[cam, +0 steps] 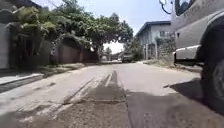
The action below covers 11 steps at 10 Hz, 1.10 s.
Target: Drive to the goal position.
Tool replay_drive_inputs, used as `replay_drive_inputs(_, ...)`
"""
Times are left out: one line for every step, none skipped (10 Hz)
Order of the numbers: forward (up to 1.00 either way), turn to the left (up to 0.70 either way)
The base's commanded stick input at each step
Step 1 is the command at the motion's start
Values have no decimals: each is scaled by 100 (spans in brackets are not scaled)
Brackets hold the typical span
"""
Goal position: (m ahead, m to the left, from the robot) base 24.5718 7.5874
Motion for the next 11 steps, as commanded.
replay_drive_inputs(100,-16)
replay_drive_inputs(100,-1)
replay_drive_inputs(100,0)
replay_drive_inputs(100,0)
replay_drive_inputs(100,0)
replay_drive_inputs(100,0)
replay_drive_inputs(100,0)
replay_drive_inputs(100,0)
replay_drive_inputs(100,0)
replay_drive_inputs(100,0)
replay_drive_inputs(100,0)
